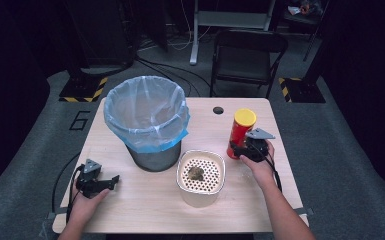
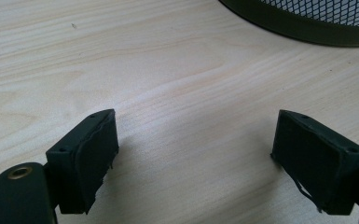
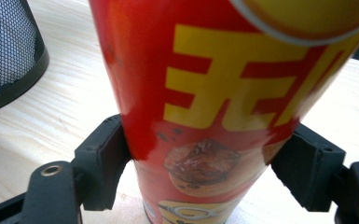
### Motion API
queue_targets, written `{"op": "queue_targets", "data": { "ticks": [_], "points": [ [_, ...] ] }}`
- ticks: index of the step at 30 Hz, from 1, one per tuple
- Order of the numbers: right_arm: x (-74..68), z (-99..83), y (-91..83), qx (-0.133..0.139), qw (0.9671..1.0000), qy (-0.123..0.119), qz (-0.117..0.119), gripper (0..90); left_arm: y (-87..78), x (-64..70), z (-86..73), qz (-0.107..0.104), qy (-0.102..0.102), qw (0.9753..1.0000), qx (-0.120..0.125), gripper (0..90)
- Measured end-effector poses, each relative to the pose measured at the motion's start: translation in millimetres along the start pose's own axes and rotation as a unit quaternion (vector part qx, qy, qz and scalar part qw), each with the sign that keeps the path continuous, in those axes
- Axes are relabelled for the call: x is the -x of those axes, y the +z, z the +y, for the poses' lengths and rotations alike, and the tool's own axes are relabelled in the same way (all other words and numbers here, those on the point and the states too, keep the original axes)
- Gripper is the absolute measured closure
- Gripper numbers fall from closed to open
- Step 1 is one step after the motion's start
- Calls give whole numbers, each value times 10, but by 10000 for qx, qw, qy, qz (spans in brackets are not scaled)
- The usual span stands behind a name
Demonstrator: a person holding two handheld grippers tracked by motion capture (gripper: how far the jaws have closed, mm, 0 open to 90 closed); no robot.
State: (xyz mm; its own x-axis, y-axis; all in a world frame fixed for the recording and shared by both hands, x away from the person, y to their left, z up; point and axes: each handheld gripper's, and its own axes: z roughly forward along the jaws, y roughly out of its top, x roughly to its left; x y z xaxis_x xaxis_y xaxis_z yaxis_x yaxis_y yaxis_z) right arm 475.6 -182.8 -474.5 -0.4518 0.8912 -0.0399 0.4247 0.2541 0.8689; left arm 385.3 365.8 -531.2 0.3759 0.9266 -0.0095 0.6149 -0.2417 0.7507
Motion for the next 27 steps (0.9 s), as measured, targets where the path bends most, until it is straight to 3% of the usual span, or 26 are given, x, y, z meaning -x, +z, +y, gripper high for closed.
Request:
{"op": "queue_targets", "data": {
  "ticks": [15,27],
  "points": [
    [-47,52,-81,108,9998,-166,100,242,4,-1,5,-6,-5,10000,-2,137],
    [-74,262,-261,222,9992,-181,273,242,3,0,4,-3,1,10000,-3,138]
  ]
}}
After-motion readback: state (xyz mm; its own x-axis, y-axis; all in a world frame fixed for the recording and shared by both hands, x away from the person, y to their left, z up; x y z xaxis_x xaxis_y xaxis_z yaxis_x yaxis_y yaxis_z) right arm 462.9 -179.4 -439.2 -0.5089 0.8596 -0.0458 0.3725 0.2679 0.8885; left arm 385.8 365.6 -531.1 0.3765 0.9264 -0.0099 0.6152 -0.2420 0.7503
